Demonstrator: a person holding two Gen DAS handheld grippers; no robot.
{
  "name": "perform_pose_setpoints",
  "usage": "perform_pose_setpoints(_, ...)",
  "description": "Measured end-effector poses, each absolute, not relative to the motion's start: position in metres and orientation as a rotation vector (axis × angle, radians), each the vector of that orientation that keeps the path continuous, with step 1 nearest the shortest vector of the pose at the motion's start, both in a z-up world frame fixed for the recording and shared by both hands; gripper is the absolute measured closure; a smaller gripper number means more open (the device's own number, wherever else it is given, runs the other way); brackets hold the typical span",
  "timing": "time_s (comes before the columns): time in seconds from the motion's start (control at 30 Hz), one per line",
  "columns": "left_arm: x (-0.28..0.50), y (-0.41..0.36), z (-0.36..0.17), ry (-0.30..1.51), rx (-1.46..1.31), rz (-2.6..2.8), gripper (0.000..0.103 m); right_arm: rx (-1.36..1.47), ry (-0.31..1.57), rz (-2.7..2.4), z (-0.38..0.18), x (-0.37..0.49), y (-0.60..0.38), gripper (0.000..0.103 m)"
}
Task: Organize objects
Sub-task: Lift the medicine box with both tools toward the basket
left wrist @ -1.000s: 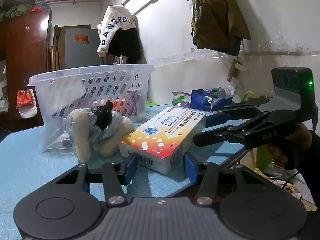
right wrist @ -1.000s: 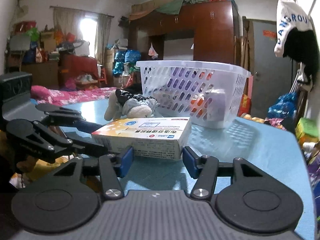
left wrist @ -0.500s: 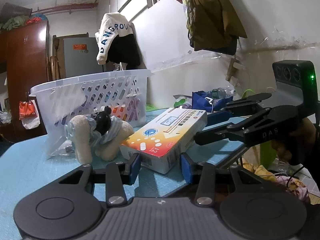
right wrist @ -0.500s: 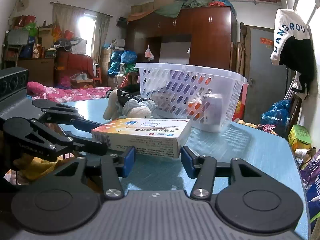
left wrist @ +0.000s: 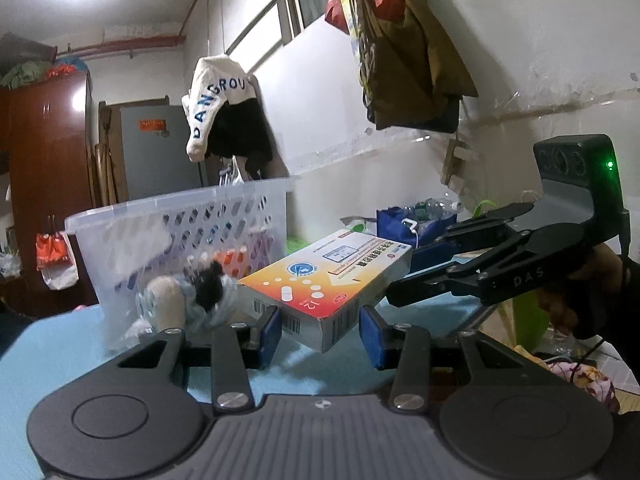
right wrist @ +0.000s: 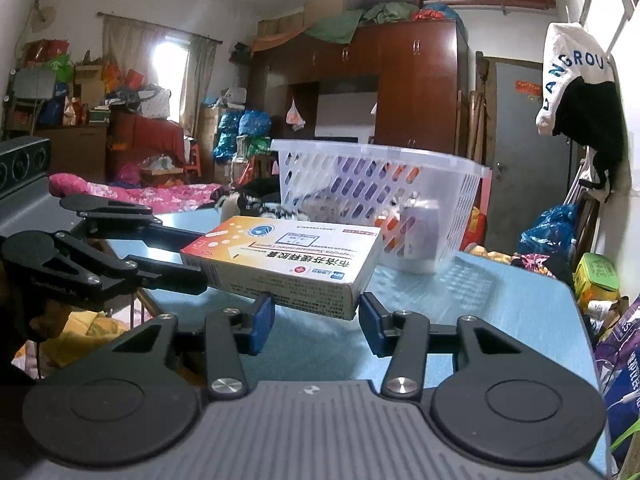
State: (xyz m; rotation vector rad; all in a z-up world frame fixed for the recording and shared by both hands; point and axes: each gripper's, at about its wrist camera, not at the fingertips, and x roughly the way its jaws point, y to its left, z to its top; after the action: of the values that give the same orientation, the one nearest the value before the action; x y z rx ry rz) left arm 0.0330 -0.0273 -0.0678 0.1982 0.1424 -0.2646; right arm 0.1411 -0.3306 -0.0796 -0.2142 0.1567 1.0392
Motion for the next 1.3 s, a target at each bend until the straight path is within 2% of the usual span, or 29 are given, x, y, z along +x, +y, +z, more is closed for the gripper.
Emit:
perform_pose_setpoints(0.33,0.026,-0.019,-0.035,0.033,0.232,-0.239,0.061,-0.21,0.096,1.011,-0.054,0.141,-0.32,0.06)
perform_pose_setpoints(1.07,0.029,-0.014,-0.024,-0.005,0.257,-0.221,0.061,-0.222,0.066,0.995,-0.042,0.145,-0.313,0.06)
perform_pose_setpoints(1.3,0.049,-0.005,-0.002,-0.018,0.28,-0.213,0.061,-0.238,0.041,0.973,-0.017,0.163,-0.299,0.06)
